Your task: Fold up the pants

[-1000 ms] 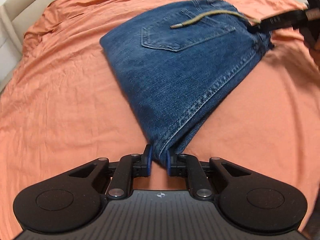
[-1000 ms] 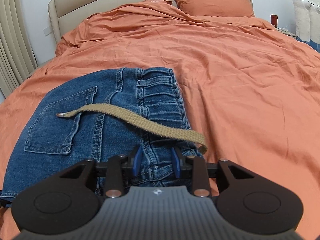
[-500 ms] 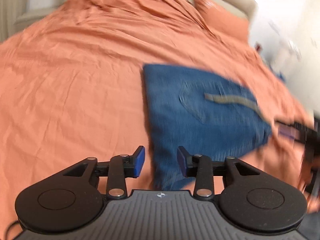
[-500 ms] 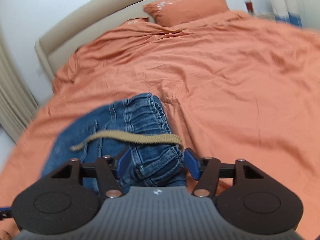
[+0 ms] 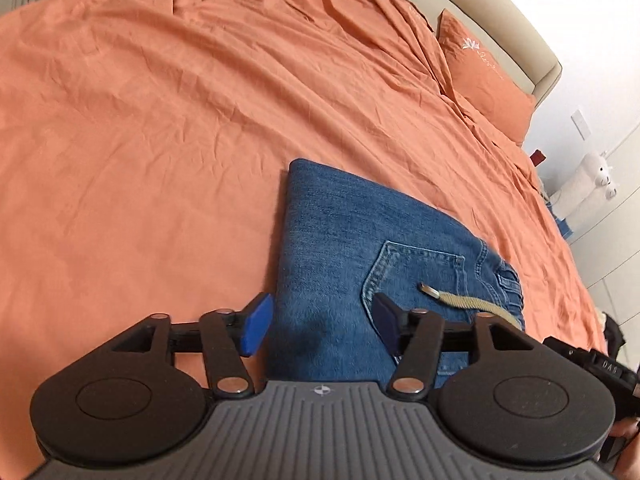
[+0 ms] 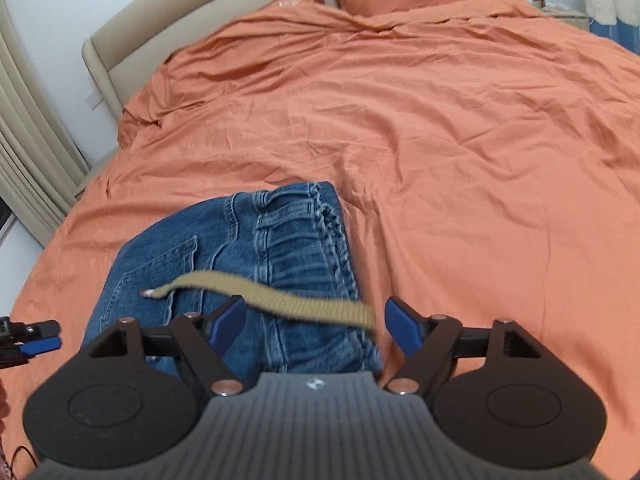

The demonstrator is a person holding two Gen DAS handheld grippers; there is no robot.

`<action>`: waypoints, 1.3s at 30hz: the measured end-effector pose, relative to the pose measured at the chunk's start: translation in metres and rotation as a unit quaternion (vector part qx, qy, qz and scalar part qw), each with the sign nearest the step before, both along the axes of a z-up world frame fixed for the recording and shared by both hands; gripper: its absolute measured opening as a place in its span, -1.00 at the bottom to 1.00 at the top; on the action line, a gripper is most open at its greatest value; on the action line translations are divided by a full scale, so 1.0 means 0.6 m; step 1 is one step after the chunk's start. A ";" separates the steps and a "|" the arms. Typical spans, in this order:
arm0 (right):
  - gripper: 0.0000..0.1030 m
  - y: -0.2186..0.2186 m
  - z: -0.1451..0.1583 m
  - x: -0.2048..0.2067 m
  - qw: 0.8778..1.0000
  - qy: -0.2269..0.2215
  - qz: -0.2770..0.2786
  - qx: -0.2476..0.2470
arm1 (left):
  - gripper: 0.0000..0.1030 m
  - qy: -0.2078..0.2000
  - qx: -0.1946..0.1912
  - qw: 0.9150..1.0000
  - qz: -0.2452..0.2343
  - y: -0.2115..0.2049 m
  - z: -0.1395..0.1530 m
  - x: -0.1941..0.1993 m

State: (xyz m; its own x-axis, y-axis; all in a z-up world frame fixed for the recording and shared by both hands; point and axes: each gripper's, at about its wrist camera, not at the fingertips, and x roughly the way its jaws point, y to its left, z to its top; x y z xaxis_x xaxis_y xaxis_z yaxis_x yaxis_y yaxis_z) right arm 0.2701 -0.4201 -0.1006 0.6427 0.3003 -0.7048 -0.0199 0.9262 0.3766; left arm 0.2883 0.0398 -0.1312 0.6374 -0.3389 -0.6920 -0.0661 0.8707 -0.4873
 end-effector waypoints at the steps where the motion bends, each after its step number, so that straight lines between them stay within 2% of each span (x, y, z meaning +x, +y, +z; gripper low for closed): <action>1: 0.46 -0.003 -0.002 0.013 1.000 0.010 0.003 0.006 | 0.34 0.004 -0.006 1.000 -0.003 0.002 -0.007 0.003; 6: 0.49 -0.013 -0.022 0.074 0.998 0.058 0.021 0.011 | 0.34 0.025 -0.026 0.999 -0.013 0.012 -0.045 0.022; 9: 0.53 -0.027 -0.049 0.101 0.994 0.093 0.024 0.061 | 0.35 0.028 -0.040 0.999 -0.015 0.017 -0.060 0.034; 13: 0.57 -0.040 -0.078 0.121 0.986 0.109 0.027 0.126 | 0.39 0.032 -0.075 0.996 -0.021 0.025 -0.076 0.047; 17: 0.59 -0.042 -0.108 0.139 0.975 0.130 0.041 0.176 | 0.40 0.034 -0.077 0.996 -0.034 0.020 -0.080 0.055; 23: 0.57 -0.018 -0.127 0.157 0.974 0.126 0.069 0.175 | 0.37 0.036 -0.080 0.995 -0.041 0.023 -0.087 0.064; 28: 0.41 -0.012 -0.128 0.162 0.976 0.114 0.081 0.165 | 0.31 0.027 -0.068 0.996 -0.046 0.016 -0.086 0.065; 30: 0.28 -0.009 -0.124 0.160 0.977 0.108 0.089 0.158 | 0.29 0.027 -0.066 0.996 -0.049 0.016 -0.085 0.064; 33: 0.13 0.001 -0.114 0.159 0.980 0.099 0.093 0.146 | 0.15 0.028 -0.062 0.996 -0.055 0.014 -0.081 0.066; 34: 0.11 0.002 -0.110 0.156 0.981 0.095 0.093 0.141 | -0.01 0.028 -0.064 0.996 -0.058 0.014 -0.081 0.067; 36: 0.00 0.009 -0.099 0.152 0.984 0.089 0.092 0.126 | -0.15 0.027 -0.064 0.996 -0.061 0.012 -0.078 0.066; 39: -0.15 0.020 -0.073 0.145 0.988 0.079 0.097 0.095 | -0.67 0.008 -0.049 0.996 -0.070 0.007 -0.065 0.059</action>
